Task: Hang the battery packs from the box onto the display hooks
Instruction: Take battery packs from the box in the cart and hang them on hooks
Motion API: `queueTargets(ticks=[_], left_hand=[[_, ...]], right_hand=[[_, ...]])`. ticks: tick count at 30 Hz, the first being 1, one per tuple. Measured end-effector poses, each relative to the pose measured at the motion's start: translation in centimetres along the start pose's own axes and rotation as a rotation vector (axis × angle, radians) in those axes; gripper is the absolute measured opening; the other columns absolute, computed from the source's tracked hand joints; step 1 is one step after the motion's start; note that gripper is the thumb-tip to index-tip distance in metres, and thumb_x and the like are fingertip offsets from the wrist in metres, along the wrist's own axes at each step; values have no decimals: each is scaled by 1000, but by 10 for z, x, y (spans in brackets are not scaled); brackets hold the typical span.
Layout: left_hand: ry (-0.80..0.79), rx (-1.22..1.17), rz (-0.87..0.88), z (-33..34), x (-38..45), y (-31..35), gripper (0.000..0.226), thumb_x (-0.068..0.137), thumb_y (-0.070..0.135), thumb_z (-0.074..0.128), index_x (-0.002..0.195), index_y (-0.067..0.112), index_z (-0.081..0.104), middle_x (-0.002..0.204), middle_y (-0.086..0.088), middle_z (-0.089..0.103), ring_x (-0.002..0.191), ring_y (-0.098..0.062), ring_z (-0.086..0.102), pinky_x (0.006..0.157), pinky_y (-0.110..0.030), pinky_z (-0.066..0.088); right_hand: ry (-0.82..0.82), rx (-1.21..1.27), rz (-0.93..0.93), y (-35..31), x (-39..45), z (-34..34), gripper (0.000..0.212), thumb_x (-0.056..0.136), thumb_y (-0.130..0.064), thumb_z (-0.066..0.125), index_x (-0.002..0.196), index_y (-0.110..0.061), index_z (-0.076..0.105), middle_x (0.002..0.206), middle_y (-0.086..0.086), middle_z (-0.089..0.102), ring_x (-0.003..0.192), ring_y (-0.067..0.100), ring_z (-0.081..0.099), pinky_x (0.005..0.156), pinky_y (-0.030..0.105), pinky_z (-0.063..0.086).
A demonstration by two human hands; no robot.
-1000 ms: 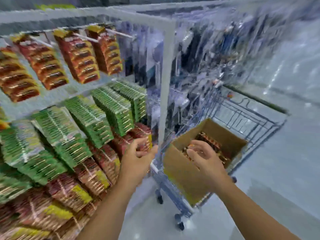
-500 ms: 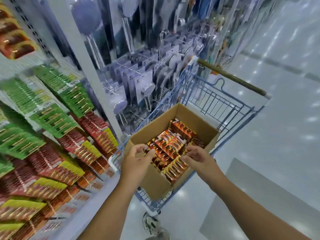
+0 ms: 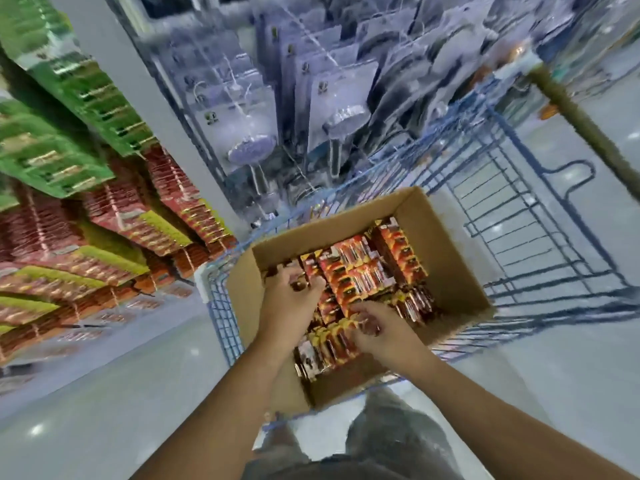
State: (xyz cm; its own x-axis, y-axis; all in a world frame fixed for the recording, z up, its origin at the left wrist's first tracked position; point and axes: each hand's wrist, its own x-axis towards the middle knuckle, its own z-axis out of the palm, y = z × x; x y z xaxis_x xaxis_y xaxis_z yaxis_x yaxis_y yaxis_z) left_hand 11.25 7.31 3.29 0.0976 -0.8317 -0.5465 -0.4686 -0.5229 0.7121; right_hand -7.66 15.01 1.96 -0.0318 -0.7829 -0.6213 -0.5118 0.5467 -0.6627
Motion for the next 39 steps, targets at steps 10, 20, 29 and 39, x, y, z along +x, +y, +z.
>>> queueTargets(ticks=[10, 20, 29, 39], left_hand=[[244, -56, -360, 84, 43, -43, 58, 99, 46, 65, 150, 27, 45, 149, 0, 53, 134, -25, 55, 99, -31, 45], [318, -50, -639, 114, 95, -76, 65, 104, 44, 55, 160, 19, 33, 155, -10, 47, 139, -35, 51, 108, -48, 50], [304, 283, -492, 121, 102, -91, 47, 108, 42, 46, 146, 15, 50, 143, -14, 55, 121, -33, 62, 83, -42, 56], [338, 151, -378, 126, 90, -87, 41, 109, 22, 50, 150, 18, 53, 168, -6, 26, 153, -30, 33, 107, -31, 44]], right_hand=[[-395, -520, -211, 45, 93, -12, 56, 95, -48, 69, 147, -35, 54, 153, -7, 46, 146, 16, 35, 118, 30, 32], [-475, -830, -333, 67, 127, 19, 65, 93, -53, 65, 152, -32, 47, 155, -1, 44, 145, 24, 32, 121, 47, 23], [-618, -781, -250, 67, 133, 14, 38, 95, -45, 68, 130, -29, 64, 118, -4, 63, 109, 17, 58, 82, 32, 52], [-635, -642, -74, 75, 138, -23, 32, 96, -47, 69, 126, -41, 61, 125, -11, 62, 105, 12, 59, 83, 29, 50]])
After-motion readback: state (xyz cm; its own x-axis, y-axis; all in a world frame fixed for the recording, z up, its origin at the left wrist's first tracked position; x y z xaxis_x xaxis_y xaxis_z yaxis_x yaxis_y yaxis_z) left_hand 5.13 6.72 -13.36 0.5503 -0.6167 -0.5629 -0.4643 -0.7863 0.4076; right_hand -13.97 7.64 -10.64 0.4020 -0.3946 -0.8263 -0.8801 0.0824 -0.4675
